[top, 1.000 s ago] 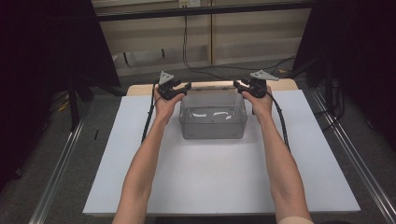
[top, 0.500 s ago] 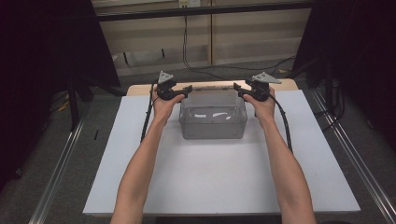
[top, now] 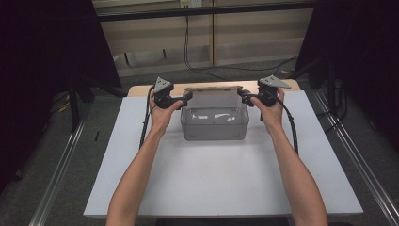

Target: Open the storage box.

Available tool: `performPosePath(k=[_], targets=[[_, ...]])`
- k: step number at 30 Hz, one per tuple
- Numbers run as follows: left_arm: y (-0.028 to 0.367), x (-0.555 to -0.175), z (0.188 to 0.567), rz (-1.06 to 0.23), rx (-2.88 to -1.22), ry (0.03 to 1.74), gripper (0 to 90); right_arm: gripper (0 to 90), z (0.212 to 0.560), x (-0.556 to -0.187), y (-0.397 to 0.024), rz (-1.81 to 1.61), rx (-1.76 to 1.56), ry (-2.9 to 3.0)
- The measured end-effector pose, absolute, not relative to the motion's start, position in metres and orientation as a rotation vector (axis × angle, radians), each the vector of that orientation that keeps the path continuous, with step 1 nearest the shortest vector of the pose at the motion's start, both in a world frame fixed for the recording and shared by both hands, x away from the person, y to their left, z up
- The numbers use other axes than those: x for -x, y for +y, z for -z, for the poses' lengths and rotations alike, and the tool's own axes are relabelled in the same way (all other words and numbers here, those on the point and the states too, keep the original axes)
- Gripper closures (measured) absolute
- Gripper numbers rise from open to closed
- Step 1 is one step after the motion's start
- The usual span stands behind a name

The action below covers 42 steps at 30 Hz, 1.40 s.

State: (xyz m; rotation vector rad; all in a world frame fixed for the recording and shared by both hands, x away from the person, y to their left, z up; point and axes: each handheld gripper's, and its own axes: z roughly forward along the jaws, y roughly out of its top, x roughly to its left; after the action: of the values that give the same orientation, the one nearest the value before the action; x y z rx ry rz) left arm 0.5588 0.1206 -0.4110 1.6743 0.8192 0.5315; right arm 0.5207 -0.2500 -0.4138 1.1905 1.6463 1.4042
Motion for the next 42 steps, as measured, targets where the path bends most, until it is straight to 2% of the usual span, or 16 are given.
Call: performPosePath(k=[11, 21, 23, 26, 42], targets=[[0.137, -0.521, 0.403, -0.607, -1.616, 0.756, 2.1, 0.0, 0.406, -0.491, -0.252, -1.38, -1.17, 1.615], [0.147, -0.494, 0.402, -0.566, -1.588, 0.773, 2.0, 1.1, 0.401, -0.464, -0.255, -1.314, -1.124, 1.587], [0.151, -0.488, 0.405, -0.598, -1.604, 0.769, 1.8, 0.9, 0.402, -0.459, -0.257, -1.317, -1.129, 1.581], [0.158, -0.479, 0.409, -0.573, -1.583, 0.787, 1.6, 0.2, 0.404, -0.451, -0.258, -1.302, -1.122, 1.585], [0.186, -0.429, 0.403, -0.614, -1.553, 0.768, 2.3, 0.0, 0.405, -0.401, -0.261, -1.273, -1.092, 1.576]])
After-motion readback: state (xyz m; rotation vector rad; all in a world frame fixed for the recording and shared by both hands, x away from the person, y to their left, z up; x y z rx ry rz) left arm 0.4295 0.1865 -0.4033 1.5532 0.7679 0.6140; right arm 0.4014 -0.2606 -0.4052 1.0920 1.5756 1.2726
